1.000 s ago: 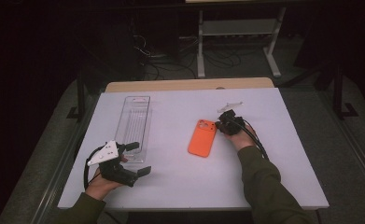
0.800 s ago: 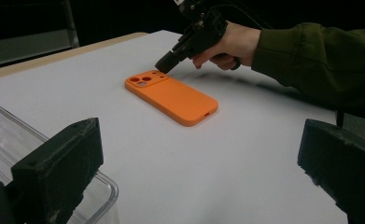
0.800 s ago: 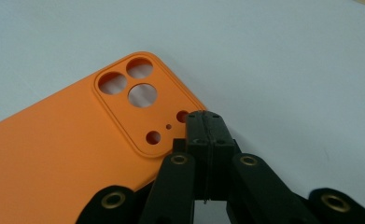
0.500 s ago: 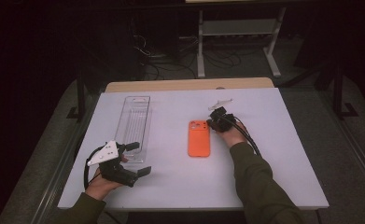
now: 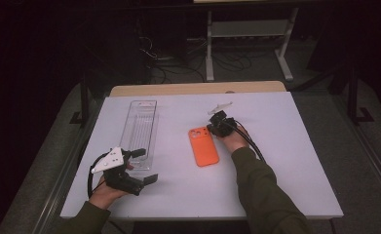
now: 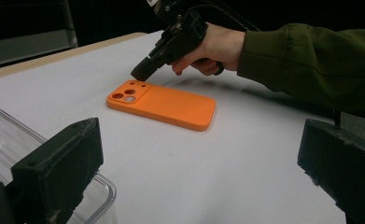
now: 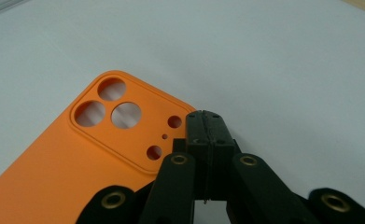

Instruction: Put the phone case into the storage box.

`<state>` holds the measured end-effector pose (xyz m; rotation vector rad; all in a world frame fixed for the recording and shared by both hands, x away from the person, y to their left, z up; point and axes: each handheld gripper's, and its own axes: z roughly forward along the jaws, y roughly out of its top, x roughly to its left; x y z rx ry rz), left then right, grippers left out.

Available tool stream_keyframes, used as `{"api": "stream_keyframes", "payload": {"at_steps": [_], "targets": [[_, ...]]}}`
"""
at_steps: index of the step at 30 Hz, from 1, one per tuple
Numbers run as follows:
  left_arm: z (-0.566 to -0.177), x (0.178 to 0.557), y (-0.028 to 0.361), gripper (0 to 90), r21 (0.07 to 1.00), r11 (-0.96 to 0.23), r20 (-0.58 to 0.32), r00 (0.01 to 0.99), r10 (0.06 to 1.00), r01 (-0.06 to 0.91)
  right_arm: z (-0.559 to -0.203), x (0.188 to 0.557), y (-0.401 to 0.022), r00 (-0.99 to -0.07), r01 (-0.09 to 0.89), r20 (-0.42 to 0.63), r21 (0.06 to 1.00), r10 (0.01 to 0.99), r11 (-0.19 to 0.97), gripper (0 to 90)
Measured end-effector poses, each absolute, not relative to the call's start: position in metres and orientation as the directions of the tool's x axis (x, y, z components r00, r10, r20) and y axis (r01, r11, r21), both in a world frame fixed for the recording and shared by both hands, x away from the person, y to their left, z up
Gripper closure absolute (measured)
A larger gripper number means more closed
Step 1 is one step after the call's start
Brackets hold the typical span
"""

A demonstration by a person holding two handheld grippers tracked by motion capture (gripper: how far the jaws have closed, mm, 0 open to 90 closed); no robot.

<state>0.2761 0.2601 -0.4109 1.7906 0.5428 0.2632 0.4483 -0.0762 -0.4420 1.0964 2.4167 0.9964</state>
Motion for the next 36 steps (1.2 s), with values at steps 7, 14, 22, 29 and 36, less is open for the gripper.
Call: {"api": "stream_keyframes", "payload": {"at_steps": [7, 14, 22, 29, 36], "targets": [[-0.411, 0.276, 0.26, 0.0, 0.953, -0.206, -0.095, 0.867, 0.489, 0.221, -0.441, 0.449, -0.064, -0.681, 0.522, 0.002, 0.703, 0.732, 0.484, 88.6], [-0.411, 0.276, 0.26, 0.0, 0.953, -0.206, -0.098, 0.867, 0.489, 0.224, -0.44, 0.448, -0.053, -0.694, 0.518, 0.008, 0.7, 0.72, 0.492, 88.6], [-0.411, 0.276, 0.26, 0.0, 0.953, -0.206, -0.099, 0.868, 0.487, 0.224, -0.438, 0.447, -0.041, -0.714, 0.5, 0.005, 0.704, 0.7, 0.505, 88.6], [-0.41, 0.276, 0.26, 0.0, 0.953, -0.208, -0.096, 0.868, 0.487, 0.222, -0.438, 0.447, -0.039, -0.713, 0.507, 0.014, 0.701, 0.701, 0.502, 88.6], [-0.41, 0.276, 0.26, 0.0, 0.953, -0.206, -0.097, 0.867, 0.489, 0.222, -0.435, 0.445, -0.043, -0.716, 0.499, 0.006, 0.704, 0.698, 0.506, 88.5]]}}
